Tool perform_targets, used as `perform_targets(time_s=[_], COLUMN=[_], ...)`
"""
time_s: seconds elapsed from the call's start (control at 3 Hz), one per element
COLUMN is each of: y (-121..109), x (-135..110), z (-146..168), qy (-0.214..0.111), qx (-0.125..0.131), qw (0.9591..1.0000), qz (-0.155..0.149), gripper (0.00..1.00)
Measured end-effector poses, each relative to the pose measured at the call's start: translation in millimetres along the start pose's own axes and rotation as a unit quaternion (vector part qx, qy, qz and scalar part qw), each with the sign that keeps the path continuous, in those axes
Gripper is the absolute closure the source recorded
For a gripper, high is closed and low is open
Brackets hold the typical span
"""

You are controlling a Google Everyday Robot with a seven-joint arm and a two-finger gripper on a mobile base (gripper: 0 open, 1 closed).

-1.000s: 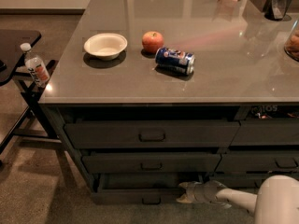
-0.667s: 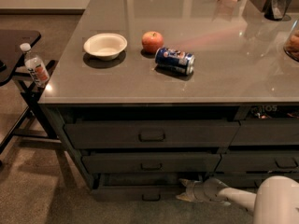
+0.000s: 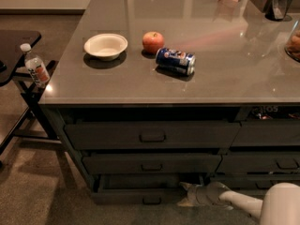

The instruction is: Open bottom drawer

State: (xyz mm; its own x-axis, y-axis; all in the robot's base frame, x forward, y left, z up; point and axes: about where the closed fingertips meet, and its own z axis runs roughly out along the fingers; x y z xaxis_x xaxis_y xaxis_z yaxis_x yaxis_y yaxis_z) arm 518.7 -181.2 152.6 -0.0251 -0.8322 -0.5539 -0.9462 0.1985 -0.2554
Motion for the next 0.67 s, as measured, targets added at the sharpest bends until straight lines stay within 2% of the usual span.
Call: perform_targets(time_s=[0.33,0.67], y=[-1.1,26.1], x=[-2.5,-10.5], z=[-3.5,-5.6], qy=[0.0,-0.016], qx=[0.0,-0.011], qw=[1.0,0.9997], qz=[0.0,-0.014], gripper=[0.62,0.86])
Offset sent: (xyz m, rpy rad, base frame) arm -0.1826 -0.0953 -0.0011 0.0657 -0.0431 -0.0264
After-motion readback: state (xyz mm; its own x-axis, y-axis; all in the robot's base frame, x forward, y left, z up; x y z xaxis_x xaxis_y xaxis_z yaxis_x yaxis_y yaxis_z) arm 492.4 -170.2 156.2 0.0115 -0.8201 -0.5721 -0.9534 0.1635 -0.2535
